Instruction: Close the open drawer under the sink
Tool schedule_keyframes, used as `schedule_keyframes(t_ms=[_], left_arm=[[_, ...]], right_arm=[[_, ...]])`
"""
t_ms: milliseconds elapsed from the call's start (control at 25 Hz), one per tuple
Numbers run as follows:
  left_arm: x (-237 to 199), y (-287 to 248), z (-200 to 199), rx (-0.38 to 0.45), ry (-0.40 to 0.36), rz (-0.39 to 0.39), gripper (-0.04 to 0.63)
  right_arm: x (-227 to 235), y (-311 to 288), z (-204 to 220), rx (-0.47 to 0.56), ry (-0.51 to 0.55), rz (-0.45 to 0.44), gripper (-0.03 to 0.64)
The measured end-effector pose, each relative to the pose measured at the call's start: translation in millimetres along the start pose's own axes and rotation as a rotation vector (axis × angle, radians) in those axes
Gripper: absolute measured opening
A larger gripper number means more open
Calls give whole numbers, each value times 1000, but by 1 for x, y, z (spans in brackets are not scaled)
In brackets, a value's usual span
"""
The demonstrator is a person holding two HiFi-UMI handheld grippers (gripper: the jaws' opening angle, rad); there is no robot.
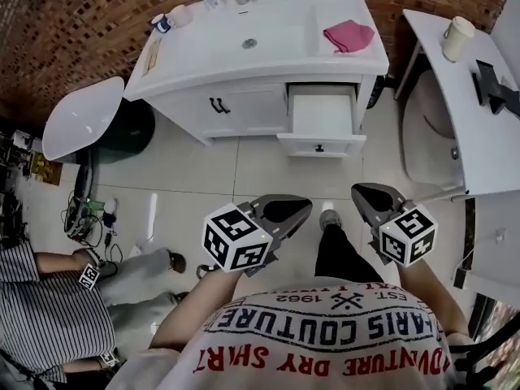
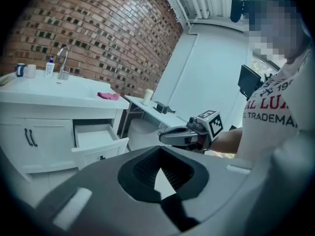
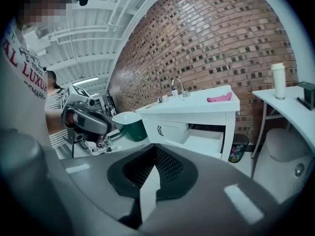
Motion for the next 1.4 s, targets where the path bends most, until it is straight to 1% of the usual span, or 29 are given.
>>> schedule_keyframes(t_ms=[120,240,320,480,680,880,1080,1240,1400], left_arm=[[-35,-25,-13,-36,45,14,-6],[-57,-41,-10,-71,130,19,-6],[-80,-52,-11,-90,168,9,-6],[-120,-70,-5,-121,203,-20,-6],[-152,-81,0,-130,263,-44,-6],[-172,-93,4,-156,296,-46,-6],[-187,-105,5,-159,310,-35,-6],[-197,-109,3,-159,328,-42,-6],[-204,-116,-2,-172,332,-50,-6]], right_arm=[[42,-47,13,-51,-26,26,6],[64,-81,39,-119,-90,27,6],[82,-105,52,-145,-120,38,6],[111,-150,81,-176,-163,52,6],[134,-186,106,-199,-212,67,6],[151,-207,111,-199,-234,75,6],[162,-219,111,-204,-269,65,6],[170,-223,108,-180,-292,76,6],[193,-232,98,-162,-334,92,6]])
Point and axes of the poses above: the fingertips, and each gripper's own axes: y backward along the fingers, x to its right, z out of its underside, the point moved 10 cm from there along y, backward along the fingers, and after that the axes turned 7 degrees about y, right-handed, at the moved point
